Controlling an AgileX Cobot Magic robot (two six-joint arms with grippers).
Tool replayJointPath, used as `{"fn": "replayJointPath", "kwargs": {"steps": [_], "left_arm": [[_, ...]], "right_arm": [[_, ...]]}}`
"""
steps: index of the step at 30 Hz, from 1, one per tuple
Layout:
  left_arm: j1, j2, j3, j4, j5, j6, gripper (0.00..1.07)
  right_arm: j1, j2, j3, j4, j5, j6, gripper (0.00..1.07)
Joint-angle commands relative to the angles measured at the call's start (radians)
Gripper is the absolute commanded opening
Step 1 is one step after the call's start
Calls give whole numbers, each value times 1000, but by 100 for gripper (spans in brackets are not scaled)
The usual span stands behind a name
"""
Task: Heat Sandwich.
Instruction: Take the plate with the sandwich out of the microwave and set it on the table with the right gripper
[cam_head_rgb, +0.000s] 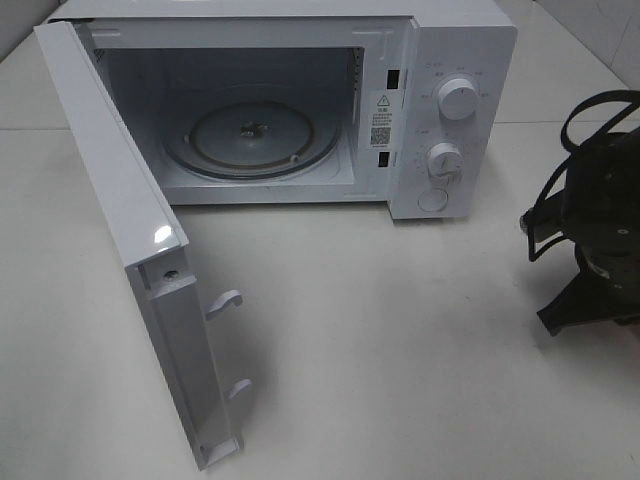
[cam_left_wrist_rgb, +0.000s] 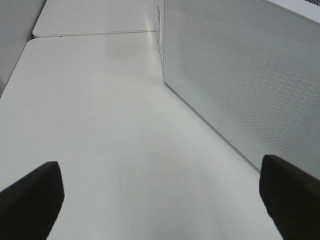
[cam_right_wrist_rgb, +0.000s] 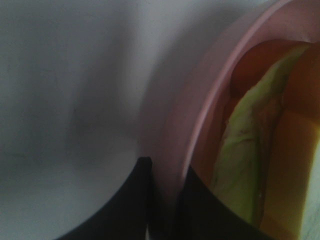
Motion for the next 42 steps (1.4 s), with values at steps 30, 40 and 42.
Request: {"fn": "replayJointPath", "kwargs": {"steps": [30, 40, 42], "left_arm": [[4, -20, -1, -2, -11, -4, 104], [4, -20, -1, -2, -11, -4, 104], [4, -20, -1, -2, -11, -4, 104]], "right_arm": [[-4, 110, -4, -81, -38, 122, 6], [-4, 58, -8, 5, -31, 30, 31], [-4, 31, -8, 33, -32, -8, 38]]}}
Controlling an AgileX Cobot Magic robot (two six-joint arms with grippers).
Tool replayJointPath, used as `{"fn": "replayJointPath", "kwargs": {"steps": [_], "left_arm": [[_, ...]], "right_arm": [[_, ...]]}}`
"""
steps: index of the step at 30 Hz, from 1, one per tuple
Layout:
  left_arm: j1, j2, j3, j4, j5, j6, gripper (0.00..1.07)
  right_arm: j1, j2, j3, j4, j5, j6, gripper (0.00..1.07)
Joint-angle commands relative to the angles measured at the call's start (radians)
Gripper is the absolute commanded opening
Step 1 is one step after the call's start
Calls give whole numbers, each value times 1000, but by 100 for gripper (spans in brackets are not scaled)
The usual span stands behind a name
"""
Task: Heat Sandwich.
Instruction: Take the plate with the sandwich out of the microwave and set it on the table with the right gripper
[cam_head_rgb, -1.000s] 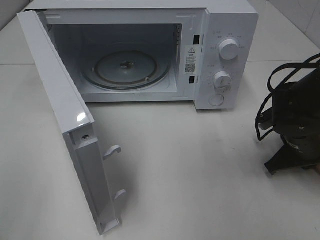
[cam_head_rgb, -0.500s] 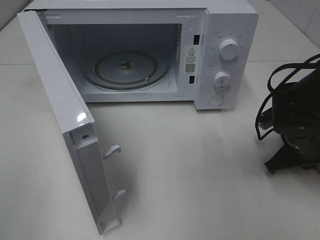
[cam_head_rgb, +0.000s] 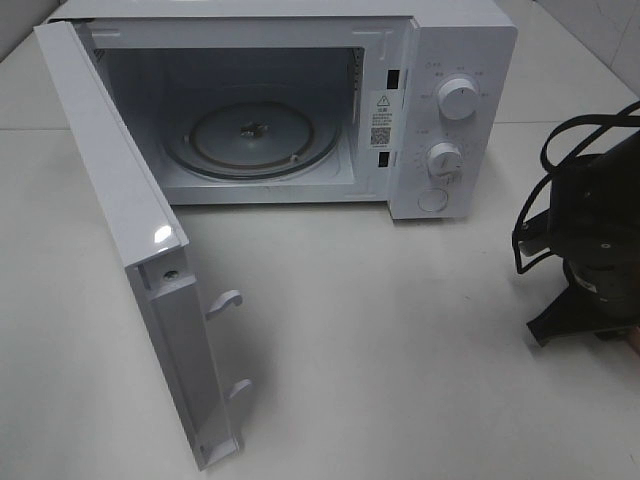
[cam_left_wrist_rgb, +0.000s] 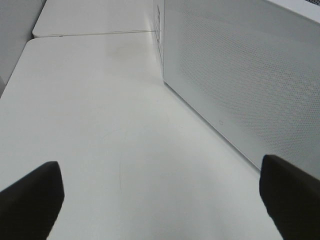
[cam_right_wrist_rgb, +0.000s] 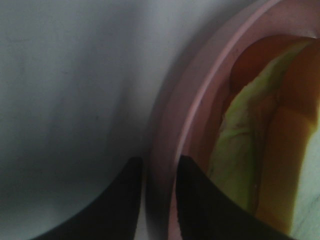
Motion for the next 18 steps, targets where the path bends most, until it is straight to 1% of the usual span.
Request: {"fn": "replayJointPath", "kwargs": {"steps": [1, 2, 3, 5, 6, 7, 8, 10, 11, 12, 14, 15, 16, 18], "left_arm": [[4, -20, -1, -2, -11, -4, 104], [4, -20, -1, -2, -11, -4, 104], [4, -20, -1, -2, -11, -4, 104], [4, -20, -1, -2, -11, -4, 104], [4, -20, -1, -2, -11, -4, 104], [4, -20, -1, -2, -11, -4, 104], [4, -20, -1, -2, -11, -4, 104], [4, -20, -1, -2, -11, -4, 104], [4, -20, -1, -2, -11, -4, 104], [4, -20, -1, -2, -11, -4, 104], [4, -20, -1, -2, -11, -4, 104], [4, -20, -1, -2, -11, -4, 104], [4, -20, -1, -2, -11, -4, 104], [4, -20, -1, -2, -11, -4, 104]], "right_arm": [[-4, -66, -3, 58, 3, -94, 43], [-4, -66, -3, 58, 3, -94, 43], [-4, -79, -3, 71, 3, -115, 50], [-4, -106, -3, 98, 3, -154, 58], [-4, -106, -3, 98, 3, -154, 58], [-4, -142, -3, 134, 3, -198, 66], [-4, -162, -3, 155, 4, -227, 69], [-4, -202, -3, 204, 7, -287, 76], [-4, -202, -3, 204, 7, -287, 76], [-4, -245, -3, 254, 12, -348, 80], [-4, -291, -3, 306, 15, -413, 81], [-4, -291, -3, 306, 15, -413, 81], [-4, -341, -3, 360, 26, -478, 81], [-4, -396, -3, 420, 34, -532, 80]]}}
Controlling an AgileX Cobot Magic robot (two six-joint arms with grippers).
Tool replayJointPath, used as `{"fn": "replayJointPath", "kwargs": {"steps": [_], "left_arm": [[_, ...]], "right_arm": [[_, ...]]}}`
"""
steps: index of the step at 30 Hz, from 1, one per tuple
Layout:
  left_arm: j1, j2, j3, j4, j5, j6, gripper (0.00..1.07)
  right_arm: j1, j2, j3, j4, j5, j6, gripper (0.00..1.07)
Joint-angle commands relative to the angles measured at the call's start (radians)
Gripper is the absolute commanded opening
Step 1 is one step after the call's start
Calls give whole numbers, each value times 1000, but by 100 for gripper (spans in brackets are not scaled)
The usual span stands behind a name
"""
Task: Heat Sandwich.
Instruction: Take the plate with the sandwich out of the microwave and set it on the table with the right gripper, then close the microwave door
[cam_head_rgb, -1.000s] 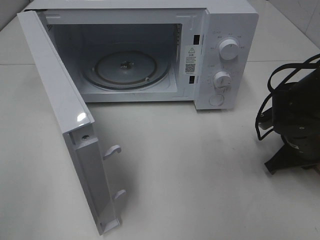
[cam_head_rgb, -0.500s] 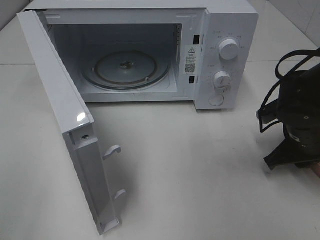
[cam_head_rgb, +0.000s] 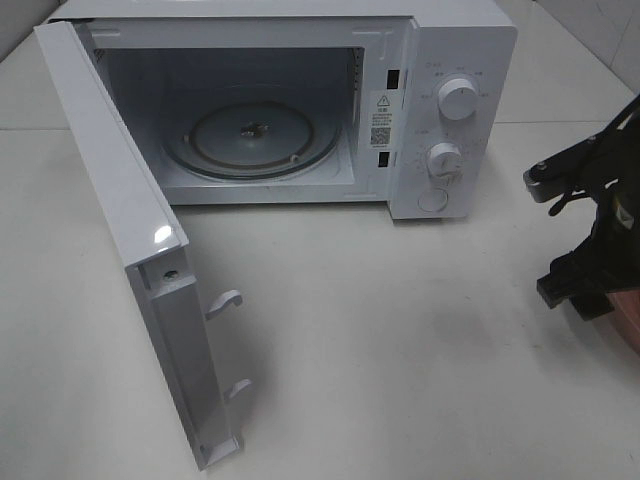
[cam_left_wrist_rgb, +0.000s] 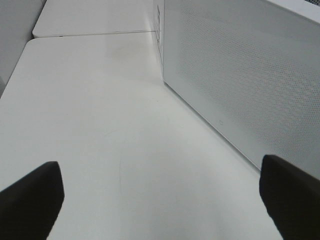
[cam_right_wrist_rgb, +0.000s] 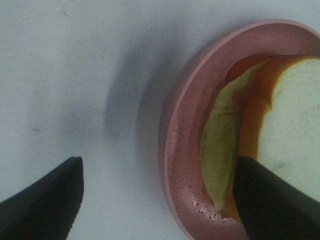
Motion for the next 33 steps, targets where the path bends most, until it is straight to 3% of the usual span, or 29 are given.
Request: {"fn": "replayJointPath", "kwargs": {"steps": [1, 7, 15, 33], "left_arm": [[4, -20, -1, -2, -11, -4, 104], [4, -20, -1, -2, -11, -4, 104], [4, -20, -1, -2, -11, -4, 104], [4, -20, -1, -2, -11, -4, 104]], "right_arm": [[-4, -119, -1, 137, 35, -147, 80], [-4, -306, -1, 312, 91, -285, 80], [-4, -560, -1, 420, 202, -387, 79], [-4, -974, 1, 435, 398, -405, 76]]}}
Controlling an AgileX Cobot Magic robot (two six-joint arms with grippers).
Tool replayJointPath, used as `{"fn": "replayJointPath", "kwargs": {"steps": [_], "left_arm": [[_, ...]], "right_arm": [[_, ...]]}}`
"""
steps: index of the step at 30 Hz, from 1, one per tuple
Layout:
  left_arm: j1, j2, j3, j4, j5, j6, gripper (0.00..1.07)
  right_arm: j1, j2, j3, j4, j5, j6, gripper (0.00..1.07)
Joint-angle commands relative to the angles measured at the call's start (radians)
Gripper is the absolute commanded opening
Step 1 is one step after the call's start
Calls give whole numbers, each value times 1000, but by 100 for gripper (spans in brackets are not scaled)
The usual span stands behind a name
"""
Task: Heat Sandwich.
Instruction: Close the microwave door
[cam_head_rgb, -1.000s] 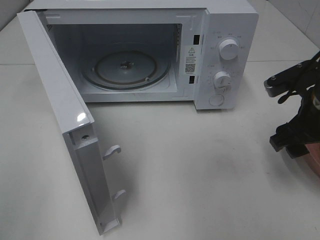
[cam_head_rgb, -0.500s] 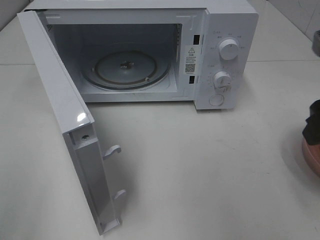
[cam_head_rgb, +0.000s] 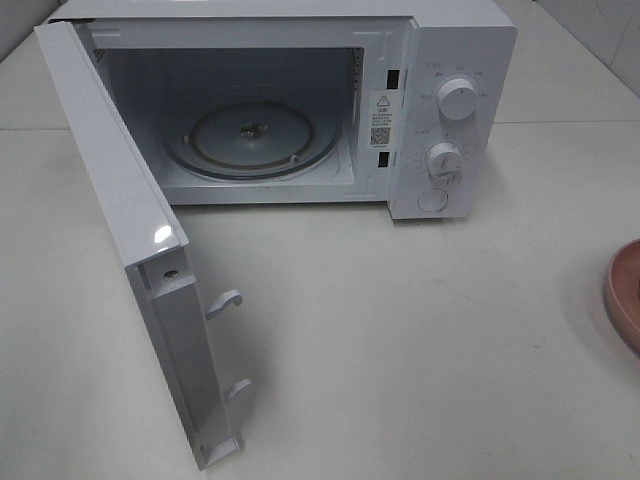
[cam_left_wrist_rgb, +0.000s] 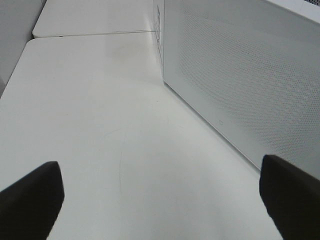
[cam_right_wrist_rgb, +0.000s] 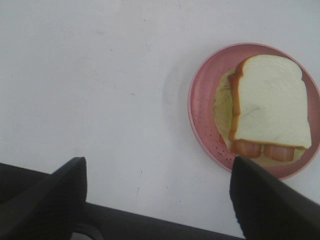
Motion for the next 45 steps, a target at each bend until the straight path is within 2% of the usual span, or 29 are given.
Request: {"fn": "replayJointPath", "kwargs": {"steps": [1, 5, 13, 27, 32, 45], "left_arm": [[4, -20, -1, -2, -11, -4, 104], [4, -20, -1, -2, -11, -4, 104], [4, -20, -1, -2, -11, -4, 104], [4, -20, -1, -2, -11, -4, 104], [4, -20, -1, -3, -11, -4, 104], [4, -20, -1, -3, -11, -4, 104]], "right_arm": [[-4, -95, 10, 3, 23, -9, 76], [-4, -174, 34, 1, 21, -9, 76], [-163, -398, 114, 84, -20, -110, 76], [-312, -636, 257, 147, -69, -169, 76], [-331, -692, 263, 161, -66, -174, 76], [-331, -691, 263, 169, -65, -167, 76]]}}
